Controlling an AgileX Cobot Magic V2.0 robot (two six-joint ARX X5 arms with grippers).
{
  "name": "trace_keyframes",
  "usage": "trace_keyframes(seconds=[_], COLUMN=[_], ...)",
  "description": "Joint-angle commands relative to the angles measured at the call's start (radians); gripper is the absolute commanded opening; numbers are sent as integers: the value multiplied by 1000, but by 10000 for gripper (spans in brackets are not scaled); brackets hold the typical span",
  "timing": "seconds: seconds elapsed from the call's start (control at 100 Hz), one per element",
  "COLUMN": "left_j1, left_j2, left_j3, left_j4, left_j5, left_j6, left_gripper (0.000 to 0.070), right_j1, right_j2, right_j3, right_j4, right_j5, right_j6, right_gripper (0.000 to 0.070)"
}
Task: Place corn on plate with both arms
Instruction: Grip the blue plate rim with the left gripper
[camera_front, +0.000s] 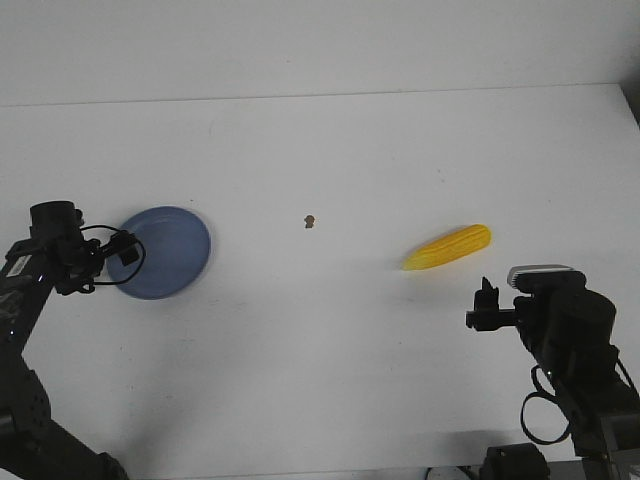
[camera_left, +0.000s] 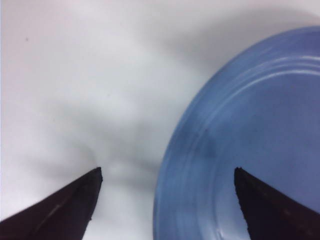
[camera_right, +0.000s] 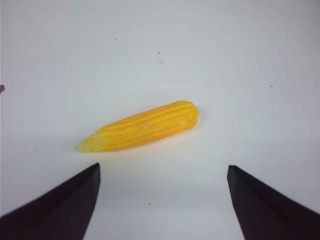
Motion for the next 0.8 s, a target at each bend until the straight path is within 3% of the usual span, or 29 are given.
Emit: trace_keyframes(seconds=[0.0, 0.58, 0.63, 0.73, 0.79], left_j1=[3, 2, 2, 2, 2], left_j2=[23, 69, 69, 69, 69], left_j3=[18, 18, 18, 18, 18], left_j4=[5, 18, 17, 12, 11], left_j5=[1, 24, 30, 47, 60], left_j6=[-9, -24, -23, -18, -10], left_gripper=[531, 519, 447, 186, 90], right_j1=[1, 1, 1, 1, 1], right_j2=[4, 4, 4, 4, 4], right_j3=[17, 17, 17, 17, 17], right_j4=[6, 6, 6, 6, 6], right_j5=[-2, -2, -2, -2, -2], right_j6=[10, 10, 10, 10, 10], right_gripper=[535, 535, 535, 535, 535])
